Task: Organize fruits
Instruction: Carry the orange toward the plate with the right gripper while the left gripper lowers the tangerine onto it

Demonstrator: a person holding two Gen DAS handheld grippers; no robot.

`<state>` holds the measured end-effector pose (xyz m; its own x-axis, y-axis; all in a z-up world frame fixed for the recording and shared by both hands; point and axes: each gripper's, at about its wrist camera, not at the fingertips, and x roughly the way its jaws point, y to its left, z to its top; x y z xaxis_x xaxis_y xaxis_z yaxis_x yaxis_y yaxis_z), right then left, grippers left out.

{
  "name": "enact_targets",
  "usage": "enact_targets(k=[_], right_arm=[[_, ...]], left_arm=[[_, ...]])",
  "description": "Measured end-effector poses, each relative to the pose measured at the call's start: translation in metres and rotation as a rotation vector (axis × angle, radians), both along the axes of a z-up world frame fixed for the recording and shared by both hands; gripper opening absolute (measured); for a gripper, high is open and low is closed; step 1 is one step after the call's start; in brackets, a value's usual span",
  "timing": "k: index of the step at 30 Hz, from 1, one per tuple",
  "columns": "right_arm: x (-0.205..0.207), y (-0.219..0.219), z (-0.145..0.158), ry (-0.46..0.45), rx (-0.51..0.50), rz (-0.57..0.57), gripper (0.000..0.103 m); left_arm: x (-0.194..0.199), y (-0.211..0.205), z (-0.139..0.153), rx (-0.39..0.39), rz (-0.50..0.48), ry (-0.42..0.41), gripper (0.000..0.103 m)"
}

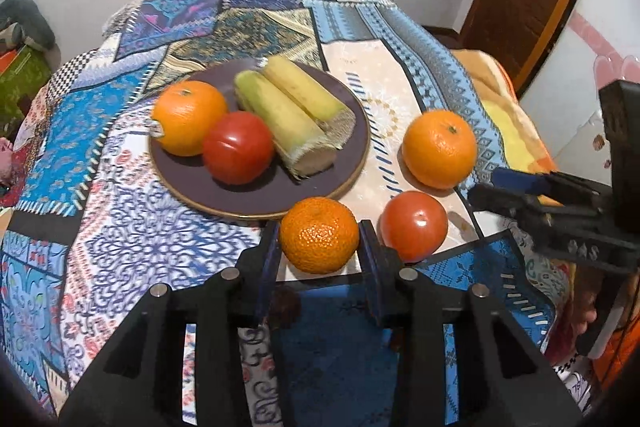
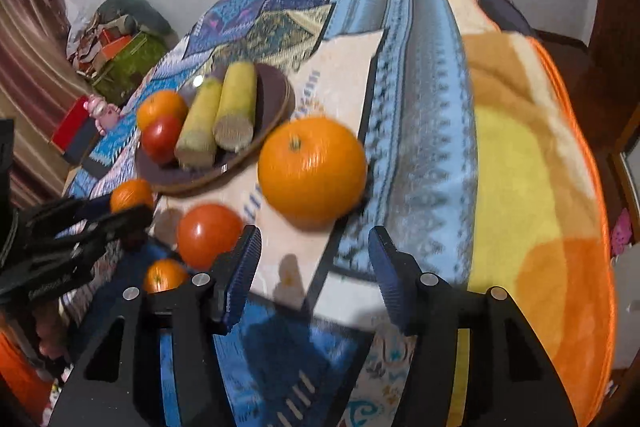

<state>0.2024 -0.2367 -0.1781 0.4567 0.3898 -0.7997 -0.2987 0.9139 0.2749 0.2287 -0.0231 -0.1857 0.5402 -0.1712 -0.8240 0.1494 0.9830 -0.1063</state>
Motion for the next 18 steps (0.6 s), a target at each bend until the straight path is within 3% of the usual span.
enact_targets(k=[8,18], right_arm=[[0.034,0.025,-0.015,0.011,-0.063,0.018,0.067],[0.033,0.028,-0.009,-0.008,-0.065,0.037,0.063]], left_arm=[[-0.001,0.025,0.017,-0.018,0.048,-0.040,0.038],[0.006,0.054,0.030,-0.007,0.101,-0.073,0.038]])
